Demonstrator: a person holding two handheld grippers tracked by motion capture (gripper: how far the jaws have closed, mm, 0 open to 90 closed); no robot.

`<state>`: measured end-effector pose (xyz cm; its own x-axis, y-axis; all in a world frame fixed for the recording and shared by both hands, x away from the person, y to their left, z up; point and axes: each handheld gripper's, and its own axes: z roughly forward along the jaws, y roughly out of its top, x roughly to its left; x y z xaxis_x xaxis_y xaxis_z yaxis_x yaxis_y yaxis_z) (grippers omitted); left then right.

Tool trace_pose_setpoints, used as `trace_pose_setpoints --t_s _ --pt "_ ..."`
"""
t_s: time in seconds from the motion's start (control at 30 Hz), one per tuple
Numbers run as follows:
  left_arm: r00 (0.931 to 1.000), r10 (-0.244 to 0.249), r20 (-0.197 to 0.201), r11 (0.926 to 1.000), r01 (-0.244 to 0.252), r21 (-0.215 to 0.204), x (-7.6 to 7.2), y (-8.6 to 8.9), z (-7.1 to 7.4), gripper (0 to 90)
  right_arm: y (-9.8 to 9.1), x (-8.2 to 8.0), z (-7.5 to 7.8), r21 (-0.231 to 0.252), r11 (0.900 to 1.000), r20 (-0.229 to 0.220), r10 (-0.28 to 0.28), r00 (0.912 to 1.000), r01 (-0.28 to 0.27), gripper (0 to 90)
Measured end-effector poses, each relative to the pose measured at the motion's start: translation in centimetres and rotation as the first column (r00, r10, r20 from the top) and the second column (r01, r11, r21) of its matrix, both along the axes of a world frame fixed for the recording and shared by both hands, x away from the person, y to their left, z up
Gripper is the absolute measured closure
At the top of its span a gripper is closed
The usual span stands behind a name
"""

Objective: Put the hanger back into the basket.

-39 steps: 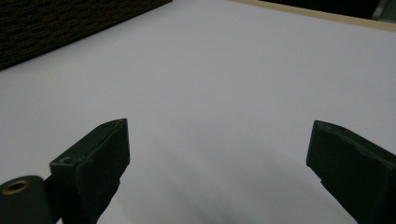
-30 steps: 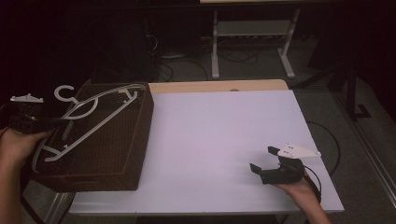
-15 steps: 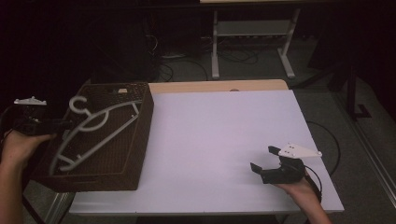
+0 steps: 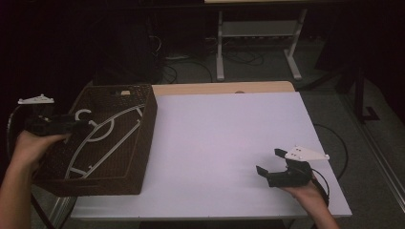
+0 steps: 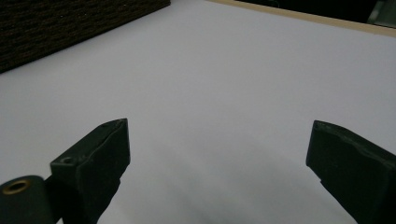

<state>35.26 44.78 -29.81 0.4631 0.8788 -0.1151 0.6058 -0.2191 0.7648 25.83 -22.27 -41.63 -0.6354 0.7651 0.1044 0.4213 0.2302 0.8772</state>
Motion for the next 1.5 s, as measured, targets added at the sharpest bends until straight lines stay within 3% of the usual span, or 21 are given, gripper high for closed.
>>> trace_pose_setpoints --t_s 0.33,0.7,0.93,1.13,1.17,1.2,1.3,1.5 --pt "0.9939 -0.065 0.089 0.9932 0.073 -0.090 -0.3 -4.2 0.4 15.8 -0.4 0.4 0.7 0.018 0.9998 0.018 -0.012 0.9998 0.011 5.7" --pt "0.9747 -0.143 0.172 0.9724 0.171 -0.159 -1.4 -8.8 0.3 10.0 -0.4 1.3 2.4 0.050 0.9987 0.047 -0.014 0.9988 0.012 5.7" --pt "0.9482 -0.210 0.238 0.9470 0.258 -0.191 -2.5 -12.4 0.4 9.0 -0.4 1.9 3.6 0.062 0.9980 0.077 -0.008 0.9970 0.004 5.7" --pt "0.9287 -0.257 0.267 0.9222 0.319 -0.219 -3.0 -15.2 -0.1 8.9 -0.2 2.2 4.5 0.073 0.9973 0.093 0.004 0.9956 -0.010 5.7" --pt "0.9267 -0.264 0.268 0.9164 0.327 -0.230 -3.1 -15.7 -0.3 8.9 -0.1 2.2 4.7 0.078 0.9969 0.093 0.004 0.9957 -0.012 5.7" --pt "0.9267 -0.264 0.268 0.9164 0.327 -0.230 -3.1 -15.7 -0.3 9.0 -0.1 2.2 4.7 0.078 0.9969 0.093 0.004 0.9957 -0.012 5.7" --pt "0.9190 -0.284 0.274 0.9058 0.351 -0.238 -3.2 -16.8 -0.8 8.9 0.0 2.4 5.3 0.091 0.9957 0.115 0.007 0.9934 -0.018 5.7" --pt "0.9122 -0.291 0.289 0.8910 0.368 -0.266 -3.4 -18.1 -1.7 8.9 0.1 2.6 6.7 0.119 0.9924 0.148 0.014 0.9888 -0.032 5.6"
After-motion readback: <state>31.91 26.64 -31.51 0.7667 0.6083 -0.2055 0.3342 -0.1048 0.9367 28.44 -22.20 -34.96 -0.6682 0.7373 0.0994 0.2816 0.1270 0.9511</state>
